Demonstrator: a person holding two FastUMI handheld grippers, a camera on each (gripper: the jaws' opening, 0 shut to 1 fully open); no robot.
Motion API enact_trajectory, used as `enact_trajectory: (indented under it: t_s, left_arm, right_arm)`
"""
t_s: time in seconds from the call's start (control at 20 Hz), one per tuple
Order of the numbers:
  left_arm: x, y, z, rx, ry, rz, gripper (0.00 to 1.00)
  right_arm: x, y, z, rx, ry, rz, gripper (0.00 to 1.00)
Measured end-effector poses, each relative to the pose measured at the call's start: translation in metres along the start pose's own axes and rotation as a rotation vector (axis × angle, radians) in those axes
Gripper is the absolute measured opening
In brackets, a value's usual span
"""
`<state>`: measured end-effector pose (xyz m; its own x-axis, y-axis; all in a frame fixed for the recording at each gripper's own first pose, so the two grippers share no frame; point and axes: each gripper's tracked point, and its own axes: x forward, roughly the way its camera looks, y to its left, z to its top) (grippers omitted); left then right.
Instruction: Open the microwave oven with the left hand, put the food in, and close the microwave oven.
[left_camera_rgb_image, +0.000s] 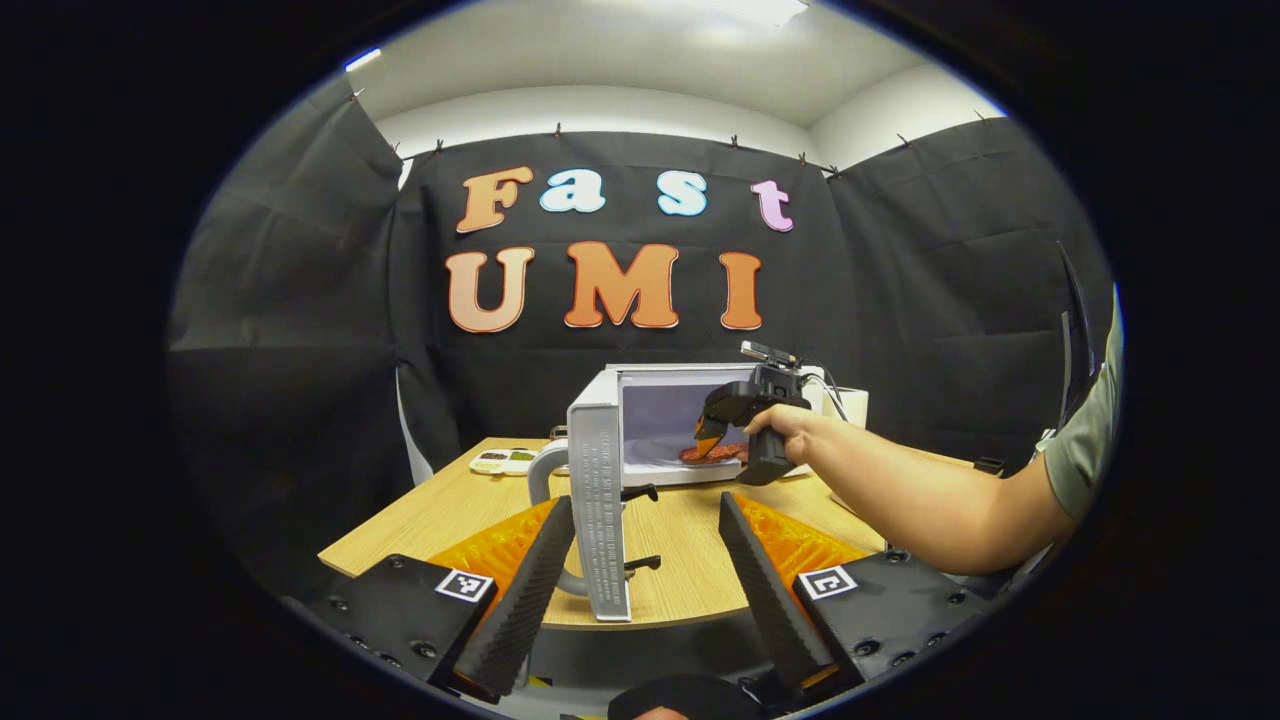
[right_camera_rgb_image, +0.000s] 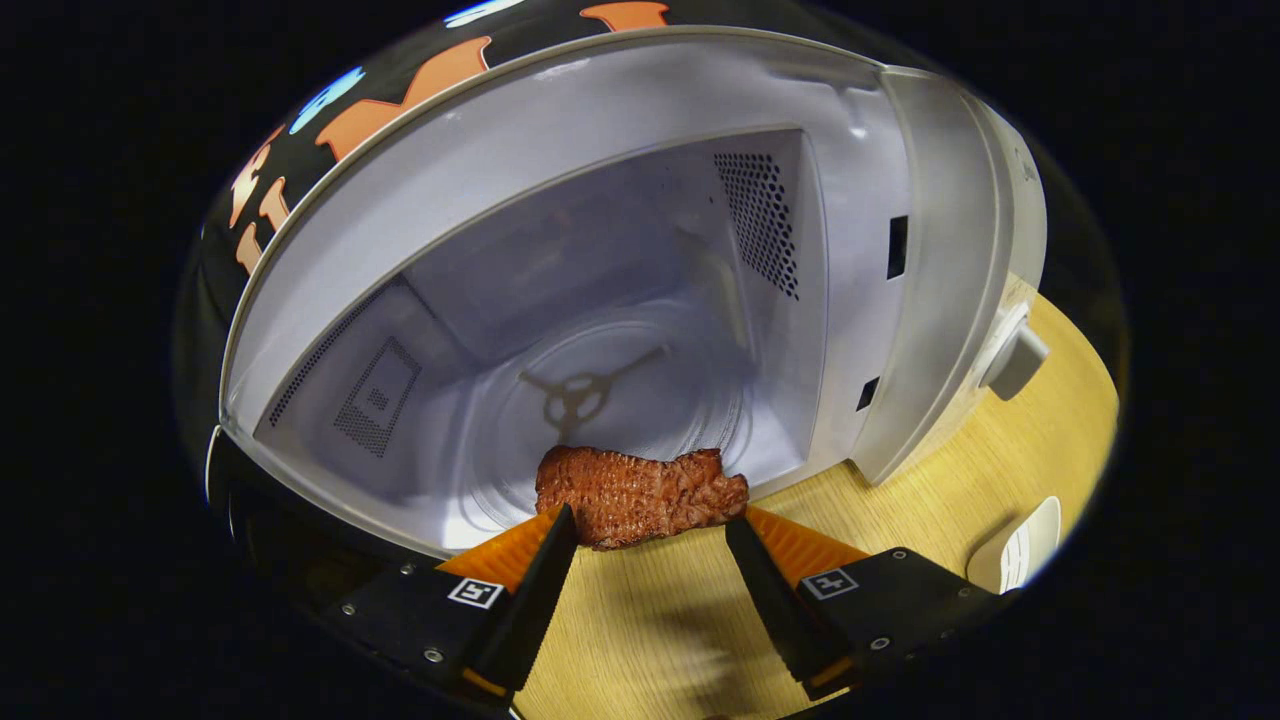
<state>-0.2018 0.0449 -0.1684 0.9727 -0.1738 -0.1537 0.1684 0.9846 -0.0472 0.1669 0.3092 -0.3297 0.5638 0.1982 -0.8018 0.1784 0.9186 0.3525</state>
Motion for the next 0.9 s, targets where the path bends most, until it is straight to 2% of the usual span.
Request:
enact_trajectory:
  t_s: [0.1,0.35,0.5,0.9]
  left_arm:
    - [0.001,0.000,0.000,0.007,0.000,-0.001,0.91]
    - [-0.003,0.008,0.001,0.021,-0.005,0.017,0.91]
    - [-0.003,0.015,0.003,0.022,-0.009,0.025,0.91]
    - [-0.009,0.070,0.010,0.015,-0.031,0.117,0.93]
  right_arm:
    - [-0.002,0.001,-0.012,-0.047,0.054,0.012,0.92]
    - [-0.025,0.012,-0.007,-0.080,0.018,0.066,0.92]
    - [-0.044,0.000,-0.006,-0.117,0.002,0.068,0.92]
    - [-0.126,-0.010,0.012,-0.190,-0.141,0.184,0.92]
